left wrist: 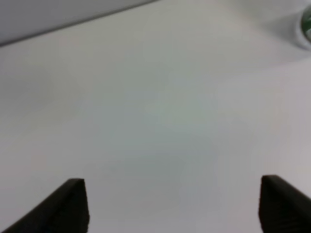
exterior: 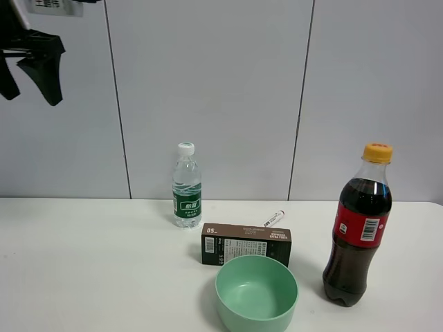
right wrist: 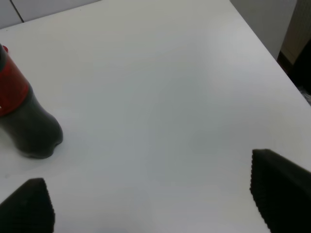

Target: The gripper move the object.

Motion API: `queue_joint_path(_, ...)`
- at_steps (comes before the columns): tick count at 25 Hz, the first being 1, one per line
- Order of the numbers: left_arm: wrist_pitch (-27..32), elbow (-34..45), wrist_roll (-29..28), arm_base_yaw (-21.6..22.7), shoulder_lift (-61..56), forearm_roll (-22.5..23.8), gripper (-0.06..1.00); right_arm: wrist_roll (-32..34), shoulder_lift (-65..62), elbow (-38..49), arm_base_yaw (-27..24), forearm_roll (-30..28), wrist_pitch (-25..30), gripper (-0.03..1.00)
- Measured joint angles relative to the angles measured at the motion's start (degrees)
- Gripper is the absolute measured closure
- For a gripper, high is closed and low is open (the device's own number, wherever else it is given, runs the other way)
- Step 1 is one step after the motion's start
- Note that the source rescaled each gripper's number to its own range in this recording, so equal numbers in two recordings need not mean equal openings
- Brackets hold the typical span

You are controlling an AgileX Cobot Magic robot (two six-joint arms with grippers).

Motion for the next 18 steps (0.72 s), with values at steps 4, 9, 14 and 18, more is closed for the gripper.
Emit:
queue_joint_path(4,-5.73,10.93,0.06,3.16,-8.17,0.0,0.16,0.0,0.0,0.0,0.0,0.0,0.0,-0.03)
queue_joint_path(9,-8.24,22.09,-0.5,7.04,-17.48,0.0,0.16,0.0,0.0,0.0,0.0,0.0,0.0,-0.03)
queue_joint_path(14,-11.98,33.68,-0.56,11.31,-28.01,0.0,0.16,0.0,0.0,0.0,0.0,0.0,0.0,-0.03)
queue_joint_path(18,-13.0,40.38,-0.69,12.9,-35.76,0.0,0.16,0.0,0.0,0.0,0.0,0.0,0.0,-0.03)
